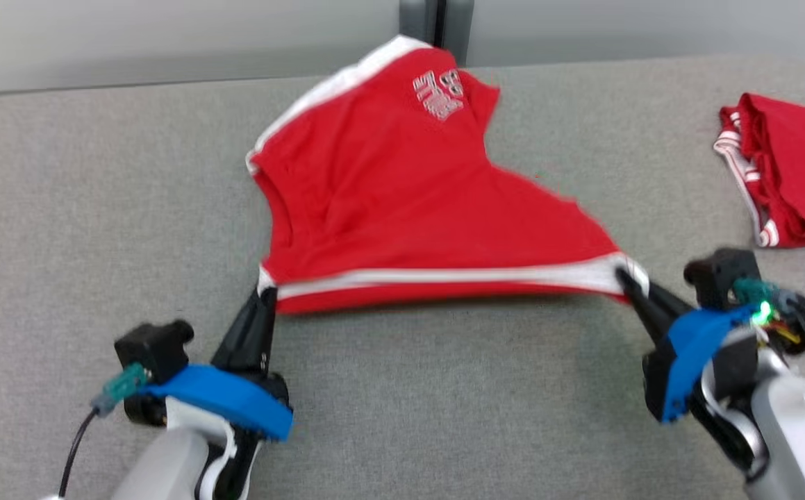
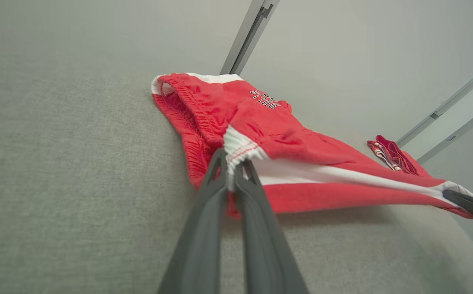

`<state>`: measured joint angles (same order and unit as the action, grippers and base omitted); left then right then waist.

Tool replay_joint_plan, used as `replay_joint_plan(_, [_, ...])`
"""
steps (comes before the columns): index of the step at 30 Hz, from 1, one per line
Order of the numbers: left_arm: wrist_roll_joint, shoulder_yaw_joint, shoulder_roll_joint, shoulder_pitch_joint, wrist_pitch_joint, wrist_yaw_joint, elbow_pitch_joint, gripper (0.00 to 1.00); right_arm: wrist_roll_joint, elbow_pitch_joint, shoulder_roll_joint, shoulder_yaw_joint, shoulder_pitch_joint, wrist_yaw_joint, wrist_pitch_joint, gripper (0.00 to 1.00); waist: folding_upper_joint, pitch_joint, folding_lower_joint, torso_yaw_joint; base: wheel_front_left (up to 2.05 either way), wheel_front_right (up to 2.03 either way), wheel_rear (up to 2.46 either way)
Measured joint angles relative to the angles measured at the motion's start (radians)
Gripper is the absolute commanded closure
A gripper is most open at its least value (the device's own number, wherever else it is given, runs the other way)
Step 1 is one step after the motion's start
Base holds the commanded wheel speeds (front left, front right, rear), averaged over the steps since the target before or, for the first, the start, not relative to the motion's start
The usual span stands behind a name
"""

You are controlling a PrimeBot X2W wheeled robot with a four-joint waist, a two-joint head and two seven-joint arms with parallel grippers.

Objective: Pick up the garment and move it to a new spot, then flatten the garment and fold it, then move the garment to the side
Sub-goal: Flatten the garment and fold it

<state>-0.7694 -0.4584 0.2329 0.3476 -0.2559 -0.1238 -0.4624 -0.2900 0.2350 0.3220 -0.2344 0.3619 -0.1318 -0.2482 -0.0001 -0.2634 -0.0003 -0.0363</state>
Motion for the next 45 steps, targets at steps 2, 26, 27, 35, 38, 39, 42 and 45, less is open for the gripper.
replay_joint_plan(2, [-0.014,-0.005,0.010,-0.057,0.026,0.005,0.037,1.00,-0.010,-0.103,0.009,0.027,-0.093,0.000,-0.093,1.00,-0.0001,0.034,0.0000,-0.002,0.00,0.00,0.00])
replay_joint_plan(26, [-0.094,-0.014,0.241,-0.582,0.435,0.400,0.787,1.00,0.029,-0.787,-0.186,0.316,-0.674,0.000,-0.728,1.00,0.0000,0.167,0.0003,0.042,0.00,0.00,0.00])
replay_joint_plan(27, [-0.079,-0.024,0.244,-0.573,0.441,0.400,0.782,1.00,0.031,-0.784,-0.182,0.315,-0.668,0.000,-0.726,1.00,0.0000,0.167,0.0003,0.044,0.00,0.00,0.00])
replay_joint_plan(35, [-0.053,-0.068,0.179,-0.415,0.434,0.343,0.691,1.00,0.057,-0.700,-0.070,0.295,-0.488,0.000,-0.644,1.00,0.0001,0.150,0.0004,0.050,0.00,0.00,0.00])
replay_joint_plan(38, [-0.042,-0.073,0.143,-0.343,0.428,0.337,0.631,1.00,0.059,-0.627,0.003,0.256,-0.383,0.000,-0.608,1.00,0.0002,0.131,0.0004,0.050,0.00,0.00,0.00])
replay_joint_plan(39, [-0.035,-0.072,0.133,-0.316,0.424,0.337,0.610,1.00,0.058,-0.602,0.026,0.239,-0.345,0.000,-0.590,1.00,0.0002,0.124,0.0004,0.051,0.00,0.00,0.00])
replay_joint_plan(42, [-0.011,-0.068,0.099,-0.226,0.394,0.329,0.546,1.00,0.045,-0.514,0.091,0.184,-0.224,0.000,-0.542,1.00,0.0002,0.100,0.0005,0.063,0.00,0.00,0.00])
replay_joint_plan(45, [0.007,-0.067,0.073,-0.155,0.375,0.325,0.461,1.00,0.020,-0.420,0.143,0.117,-0.111,0.000,-0.493,1.00,0.0003,0.070,0.0005,0.076,0.00,0.00,0.00])
